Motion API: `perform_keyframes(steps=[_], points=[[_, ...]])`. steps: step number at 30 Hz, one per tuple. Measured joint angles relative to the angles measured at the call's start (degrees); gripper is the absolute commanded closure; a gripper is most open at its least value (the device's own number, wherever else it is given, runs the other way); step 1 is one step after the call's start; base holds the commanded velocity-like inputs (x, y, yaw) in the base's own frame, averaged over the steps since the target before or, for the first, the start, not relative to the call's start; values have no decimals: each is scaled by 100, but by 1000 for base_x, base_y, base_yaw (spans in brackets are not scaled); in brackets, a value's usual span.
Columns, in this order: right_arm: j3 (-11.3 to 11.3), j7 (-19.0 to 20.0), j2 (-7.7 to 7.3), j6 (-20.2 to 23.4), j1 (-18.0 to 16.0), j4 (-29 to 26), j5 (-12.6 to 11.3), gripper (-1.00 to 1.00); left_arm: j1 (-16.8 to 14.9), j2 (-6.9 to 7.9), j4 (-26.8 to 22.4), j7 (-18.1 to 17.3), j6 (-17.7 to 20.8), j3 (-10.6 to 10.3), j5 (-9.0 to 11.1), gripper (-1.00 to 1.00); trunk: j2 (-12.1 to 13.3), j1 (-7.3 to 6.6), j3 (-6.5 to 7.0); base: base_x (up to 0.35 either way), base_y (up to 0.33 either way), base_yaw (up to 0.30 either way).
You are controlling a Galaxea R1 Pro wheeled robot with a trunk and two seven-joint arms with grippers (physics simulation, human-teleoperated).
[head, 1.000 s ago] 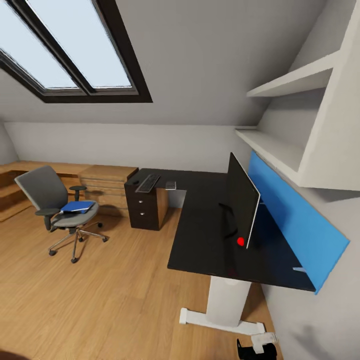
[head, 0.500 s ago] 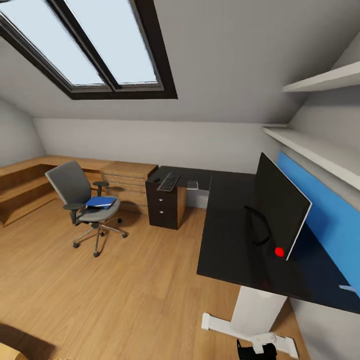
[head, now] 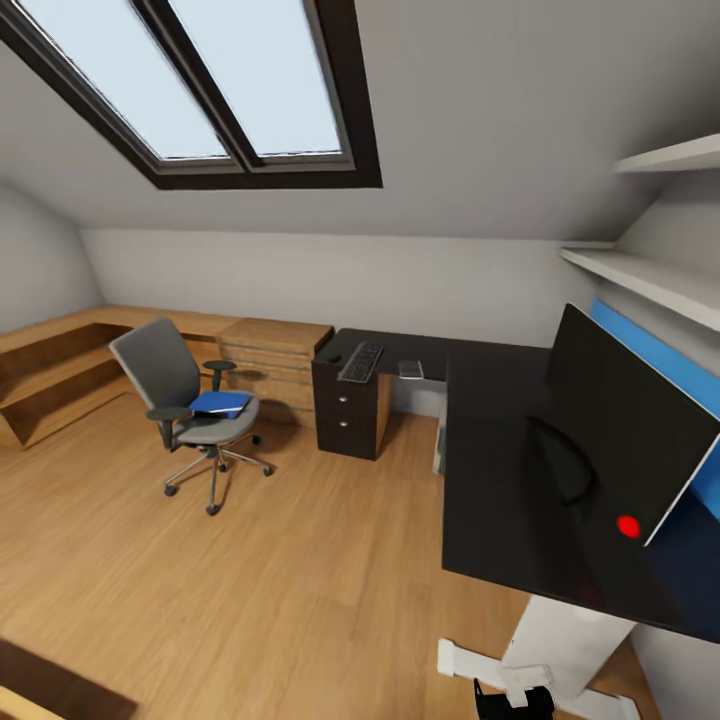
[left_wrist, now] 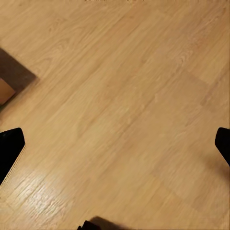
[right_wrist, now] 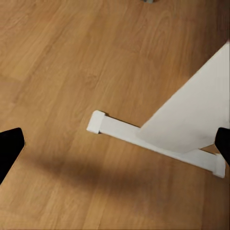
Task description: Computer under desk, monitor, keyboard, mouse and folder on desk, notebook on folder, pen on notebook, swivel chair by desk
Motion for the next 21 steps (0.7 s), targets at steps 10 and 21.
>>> perform_keyframes(steps=[10, 21], points=[[0, 1, 0, 0, 0, 0, 17, -100, 0, -9, 6, -3, 0, 0, 0, -100, -1, 0, -24, 263, 240, 0], [0, 15, 0, 0, 0, 0, 18, -100, 0, -17, 9, -3, 3, 0, -1, -100, -1, 0, -23, 265, 238, -6]])
